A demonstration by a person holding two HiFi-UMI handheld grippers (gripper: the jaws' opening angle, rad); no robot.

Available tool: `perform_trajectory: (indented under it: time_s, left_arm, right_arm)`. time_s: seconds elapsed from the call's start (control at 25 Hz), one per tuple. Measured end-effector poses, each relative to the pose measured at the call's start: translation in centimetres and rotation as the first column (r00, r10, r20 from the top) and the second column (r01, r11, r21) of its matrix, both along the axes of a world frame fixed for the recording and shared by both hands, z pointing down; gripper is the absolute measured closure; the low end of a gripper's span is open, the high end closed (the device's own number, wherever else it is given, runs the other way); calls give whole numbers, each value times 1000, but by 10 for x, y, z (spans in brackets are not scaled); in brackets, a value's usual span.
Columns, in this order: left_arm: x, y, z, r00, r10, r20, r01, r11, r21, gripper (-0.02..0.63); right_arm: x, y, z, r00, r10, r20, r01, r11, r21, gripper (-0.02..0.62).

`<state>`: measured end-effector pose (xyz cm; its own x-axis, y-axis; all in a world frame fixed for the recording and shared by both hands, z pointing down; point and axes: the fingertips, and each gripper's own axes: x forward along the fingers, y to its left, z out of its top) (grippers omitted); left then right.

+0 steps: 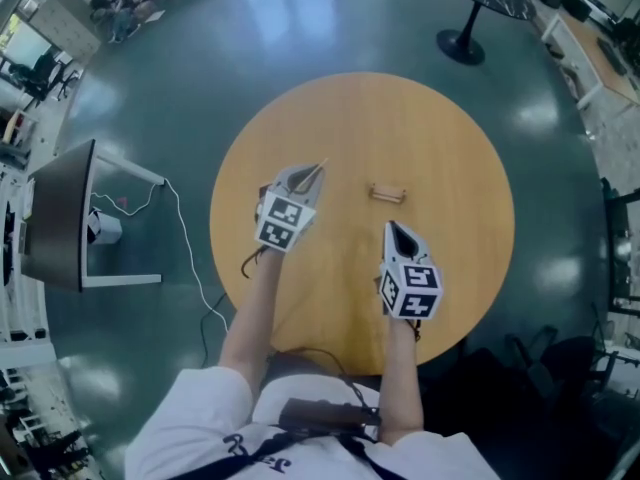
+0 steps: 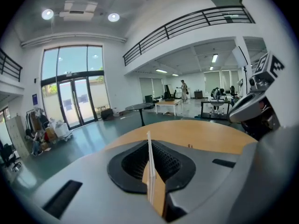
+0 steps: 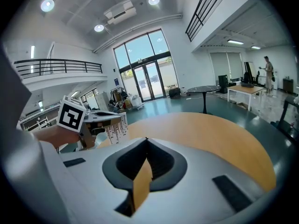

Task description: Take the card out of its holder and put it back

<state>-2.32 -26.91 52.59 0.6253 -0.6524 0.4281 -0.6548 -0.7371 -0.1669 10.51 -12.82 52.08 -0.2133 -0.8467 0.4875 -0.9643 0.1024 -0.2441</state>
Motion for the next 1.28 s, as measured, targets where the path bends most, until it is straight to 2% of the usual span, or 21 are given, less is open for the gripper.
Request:
perform_trajectory:
  time_s: [0.12,0.24,0.32,0.4,0.72,0.92,1.12,1.2,1.28]
  left_arm:
    - [0,-18,-1,999,41,36,-42,998,40,580]
    - [7,-33,-10,991,103,81,-113,985,128,580]
    - [12,-41,-16,981,156,117,-176,967,186,580]
    - [19,-48,-20,968,211,137,-237,949,208,580]
    - [60,-50,-25,884,442,148,-465,863,197,581]
    - [99,-42,-31,823,561,88,-567,802,188,581]
    - [129,-26,-49,729,684,-31,-669,722,178,580]
    - [138,-22,-53,708,703,-72,-685,707,176,580]
    - [145,-22,-54,700,706,-110,-686,707,172,580]
  right_arm:
    - [3,2,4,1000,11,2,-11,1000,-13,572]
    - [8,5,7,1000,27,6,-27,999,-23,572]
    - [11,6,10,999,38,6,-38,999,-31,572]
    - [15,8,14,999,47,3,-46,998,-43,572]
    - [20,18,31,997,76,7,-75,993,-91,572]
    - [28,25,37,996,94,8,-92,989,-114,572]
    - [32,36,44,996,93,-6,-93,985,-149,572]
    - [34,40,47,995,97,-6,-97,983,-154,572]
    - [37,46,52,995,97,-9,-97,981,-166,572]
